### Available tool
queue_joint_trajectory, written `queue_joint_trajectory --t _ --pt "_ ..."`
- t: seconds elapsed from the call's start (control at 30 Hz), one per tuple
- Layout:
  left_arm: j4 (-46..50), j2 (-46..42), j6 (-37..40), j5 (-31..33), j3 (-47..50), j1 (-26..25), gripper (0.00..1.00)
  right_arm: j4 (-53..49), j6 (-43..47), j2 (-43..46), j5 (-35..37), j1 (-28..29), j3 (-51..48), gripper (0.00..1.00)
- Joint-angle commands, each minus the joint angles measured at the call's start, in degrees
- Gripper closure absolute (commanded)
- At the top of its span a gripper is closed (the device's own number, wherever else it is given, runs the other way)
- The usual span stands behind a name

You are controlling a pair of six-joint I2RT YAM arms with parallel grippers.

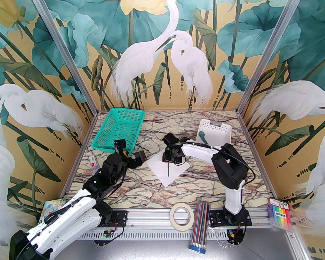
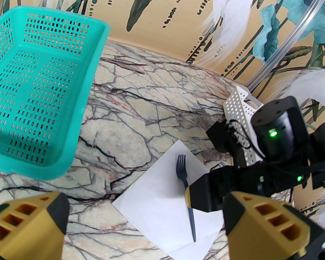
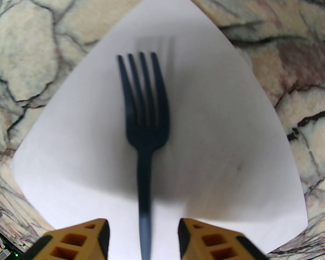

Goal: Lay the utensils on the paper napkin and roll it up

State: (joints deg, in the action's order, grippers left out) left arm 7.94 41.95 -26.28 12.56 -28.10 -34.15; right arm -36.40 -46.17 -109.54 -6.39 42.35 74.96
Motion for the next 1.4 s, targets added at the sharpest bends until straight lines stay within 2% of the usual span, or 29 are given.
queue_joint_trajectory --t 0.0,0.17,0.33,0.43,0.83,1.0,1.37 --pt "0.85 -0.70 0.43 0.45 -0.16 -0.04 0.01 -0.63 1.95 3.94 1.07 0.33 -0.23 0.41" --pt "0.84 -1.22 0.03 0.36 0.11 -0.03 0.01 -2.86 4.36 7.40 3.41 0.30 -0.09 0.26" --pt "1.19 -1.66 0.81 0.06 0.08 -0.03 0.01 -4.00 6.25 11.83 5.57 0.28 -0.68 0.07" --pt "1.20 -2.11 0.64 -0.29 0.06 -0.04 0.01 -4.43 7.37 14.50 6.37 0.29 -0.97 0.01" --pt "1.11 -2.51 -0.68 -1.33 -0.21 -0.03 0.01 -6.39 11.56 22.78 6.40 -2.66 -3.51 0.01" --pt "1.13 -2.95 -1.28 -2.12 -0.86 -0.04 0.00 -3.15 11.50 27.86 0.32 -7.42 -7.28 0.01" --pt "1.77 -3.81 -0.10 -2.07 -2.70 0.01 0.01 -6.46 16.32 35.90 -0.30 -17.41 -8.52 0.01"
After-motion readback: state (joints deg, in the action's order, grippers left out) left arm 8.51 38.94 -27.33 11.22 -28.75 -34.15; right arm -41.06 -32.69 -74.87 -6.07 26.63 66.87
